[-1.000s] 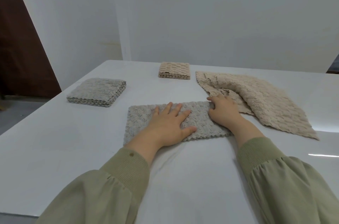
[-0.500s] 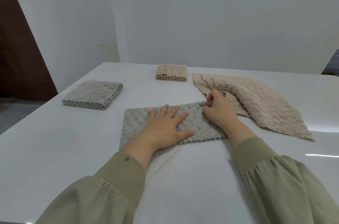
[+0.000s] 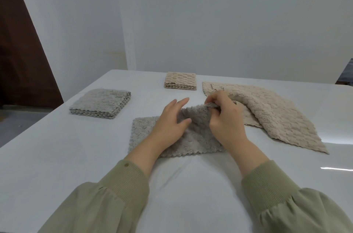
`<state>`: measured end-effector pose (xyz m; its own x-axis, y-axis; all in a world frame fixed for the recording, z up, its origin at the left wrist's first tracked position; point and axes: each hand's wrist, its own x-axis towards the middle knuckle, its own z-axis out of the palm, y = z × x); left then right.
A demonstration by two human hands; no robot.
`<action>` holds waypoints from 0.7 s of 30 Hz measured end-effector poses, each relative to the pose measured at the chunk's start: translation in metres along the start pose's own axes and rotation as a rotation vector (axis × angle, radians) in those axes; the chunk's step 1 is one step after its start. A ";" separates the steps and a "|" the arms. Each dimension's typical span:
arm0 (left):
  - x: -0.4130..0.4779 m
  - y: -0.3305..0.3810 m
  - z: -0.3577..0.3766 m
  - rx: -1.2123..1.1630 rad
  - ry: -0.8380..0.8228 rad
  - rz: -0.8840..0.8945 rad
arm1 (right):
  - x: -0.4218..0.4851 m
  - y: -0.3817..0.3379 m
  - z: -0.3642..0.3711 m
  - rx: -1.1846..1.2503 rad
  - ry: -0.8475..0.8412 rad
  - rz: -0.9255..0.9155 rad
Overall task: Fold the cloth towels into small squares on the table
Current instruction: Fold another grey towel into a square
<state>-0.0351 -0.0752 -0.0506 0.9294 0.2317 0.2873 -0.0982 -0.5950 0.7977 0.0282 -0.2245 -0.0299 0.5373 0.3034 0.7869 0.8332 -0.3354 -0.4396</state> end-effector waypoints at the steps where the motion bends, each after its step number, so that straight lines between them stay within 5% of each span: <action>1: -0.001 0.002 -0.001 -0.010 -0.016 0.019 | 0.000 -0.002 0.000 0.011 -0.016 -0.003; 11: 0.003 0.009 -0.002 -0.015 0.084 0.044 | -0.001 -0.013 -0.001 0.062 -0.071 0.010; 15: 0.003 0.007 -0.003 -0.071 0.140 0.048 | 0.005 -0.019 -0.008 0.179 -0.211 0.230; 21: 0.004 0.004 -0.014 -0.009 0.339 0.068 | 0.012 -0.004 -0.019 -0.076 -0.441 0.444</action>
<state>-0.0362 -0.0663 -0.0388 0.7496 0.4356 0.4985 -0.1602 -0.6113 0.7750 0.0292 -0.2361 -0.0102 0.8469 0.4544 0.2761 0.5150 -0.5719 -0.6386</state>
